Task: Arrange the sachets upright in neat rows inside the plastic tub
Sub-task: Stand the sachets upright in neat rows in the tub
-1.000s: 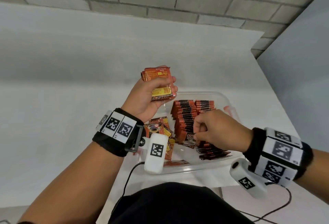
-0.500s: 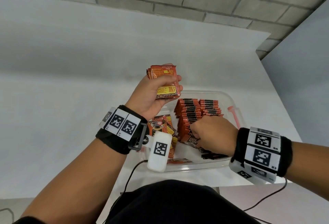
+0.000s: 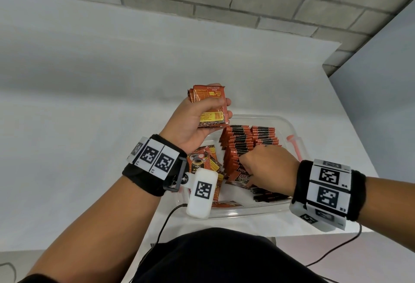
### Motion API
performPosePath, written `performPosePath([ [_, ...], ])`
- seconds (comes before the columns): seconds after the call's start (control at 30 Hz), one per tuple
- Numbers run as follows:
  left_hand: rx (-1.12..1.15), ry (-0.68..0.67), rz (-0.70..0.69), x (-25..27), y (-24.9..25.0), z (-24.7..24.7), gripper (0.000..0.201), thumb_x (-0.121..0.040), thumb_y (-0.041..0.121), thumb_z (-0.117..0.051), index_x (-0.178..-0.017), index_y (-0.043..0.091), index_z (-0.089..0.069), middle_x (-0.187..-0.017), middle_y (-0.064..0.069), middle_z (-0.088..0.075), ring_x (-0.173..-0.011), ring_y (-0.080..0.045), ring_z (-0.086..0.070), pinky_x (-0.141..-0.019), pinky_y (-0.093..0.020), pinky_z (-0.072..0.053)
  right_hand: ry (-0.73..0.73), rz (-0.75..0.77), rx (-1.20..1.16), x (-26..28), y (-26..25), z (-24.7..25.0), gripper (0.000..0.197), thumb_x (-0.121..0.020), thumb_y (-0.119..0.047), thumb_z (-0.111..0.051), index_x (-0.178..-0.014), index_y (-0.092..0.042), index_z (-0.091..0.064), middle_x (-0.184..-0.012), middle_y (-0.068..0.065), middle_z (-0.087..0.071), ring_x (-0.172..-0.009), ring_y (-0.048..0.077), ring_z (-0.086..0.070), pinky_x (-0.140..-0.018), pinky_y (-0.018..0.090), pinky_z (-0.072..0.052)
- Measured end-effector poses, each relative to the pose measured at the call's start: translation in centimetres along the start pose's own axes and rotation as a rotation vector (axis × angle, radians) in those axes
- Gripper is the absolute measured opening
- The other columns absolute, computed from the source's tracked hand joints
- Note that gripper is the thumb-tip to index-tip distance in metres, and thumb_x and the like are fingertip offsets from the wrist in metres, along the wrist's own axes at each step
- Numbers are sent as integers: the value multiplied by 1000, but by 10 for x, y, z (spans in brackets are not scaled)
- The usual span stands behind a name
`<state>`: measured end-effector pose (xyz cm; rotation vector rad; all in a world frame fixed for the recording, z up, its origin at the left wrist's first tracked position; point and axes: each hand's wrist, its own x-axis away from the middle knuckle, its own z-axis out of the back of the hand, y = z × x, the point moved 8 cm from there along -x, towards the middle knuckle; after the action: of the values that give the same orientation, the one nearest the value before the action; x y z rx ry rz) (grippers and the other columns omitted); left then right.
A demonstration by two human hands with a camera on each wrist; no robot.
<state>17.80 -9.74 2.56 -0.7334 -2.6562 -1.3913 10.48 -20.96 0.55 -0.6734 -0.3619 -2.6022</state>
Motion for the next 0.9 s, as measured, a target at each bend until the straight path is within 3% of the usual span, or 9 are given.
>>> performPosePath([
  [0.23, 12, 18, 32, -1, -4, 1, 14, -88, 8, -57, -100, 12, -62, -91, -9, -70, -75, -21, -68, -70, -31, -55, 12, -15, -51, 5, 1, 7, 5, -85, -13, -54, -81, -14, -52, -74, 1, -55, -68, 21, -54, -48, 25, -34],
  [0.33, 39, 15, 80, 0, -11, 1, 13, -90, 5, -51, -99, 7, -60, -90, -14, -68, -74, -24, -69, -67, -31, -57, 57, -59, -126, 11, 12, 20, 11, -87, -28, -58, -85, -17, -56, -79, -2, -60, -73, 17, -58, -56, 27, -40],
  [0.4, 2, -21, 102, 2, -14, -2, 15, -90, 2, -49, -100, 5, -60, -89, -15, -68, -75, -25, -70, -70, -34, -57, 145, -106, -281, 15, 29, 37, 17, -87, -39, -60, -86, -22, -57, -77, -7, -61, -67, 9, -57, -56, 24, -41],
  [0.5, -75, -115, 118, 5, -18, -13, 21, -90, -1, -52, -105, 8, -62, -87, -13, -71, -75, -24, -71, -71, -34, -57, 434, -155, -698, 22, 58, 73, 20, -86, -45, -60, -98, -28, -59, -84, -11, -62, -57, 2, -55, -56, 18, -41],
  [0.57, -102, -154, 125, 7, -20, -18, 22, -87, -1, -56, -104, 11, -65, -88, -10, -72, -77, -21, -70, -72, -33, -57, 549, -148, -945, 26, 67, 85, 26, -84, -44, -63, -108, -34, -56, -92, -13, -62, -63, 4, -57, -60, 17, -44],
  [0.63, -102, -201, 140, 9, -23, -24, 22, -84, 3, -63, -105, 10, -66, -94, -11, -71, -84, -22, -70, -78, -36, -57, 546, -112, -1012, 25, 63, 86, 31, -83, -40, -66, -112, -38, -55, -96, -12, -62, -71, 9, -60, -67, 19, -46],
  [0.73, -85, -249, 171, 12, -27, -31, 28, -85, 24, -67, -109, 9, -65, -100, -13, -70, -92, -25, -68, -80, -39, -56, 566, -87, -1063, 21, 60, 82, 19, -82, -27, -72, -98, -32, -63, -89, -7, -65, -77, 14, -62, -76, 28, -50],
  [0.8, -105, -188, 188, 10, -27, -27, 44, -77, 45, -60, -106, 13, -64, -97, -10, -71, -90, -22, -69, -81, -40, -55, 640, -98, -1137, 22, 66, 83, 13, -80, -20, -74, -85, -28, -65, -81, -5, -66, -74, 14, -60, -74, 32, -51],
  [0.9, -48, -89, 176, 5, -26, -18, 56, -69, 56, -53, -101, 12, -63, -89, -10, -69, -80, -22, -66, -77, -37, -56, 842, -113, -1155, 35, 78, 93, 16, -81, -14, -73, -77, -24, -60, -75, -10, -63, -69, 6, -55, -66, 18, -45],
])
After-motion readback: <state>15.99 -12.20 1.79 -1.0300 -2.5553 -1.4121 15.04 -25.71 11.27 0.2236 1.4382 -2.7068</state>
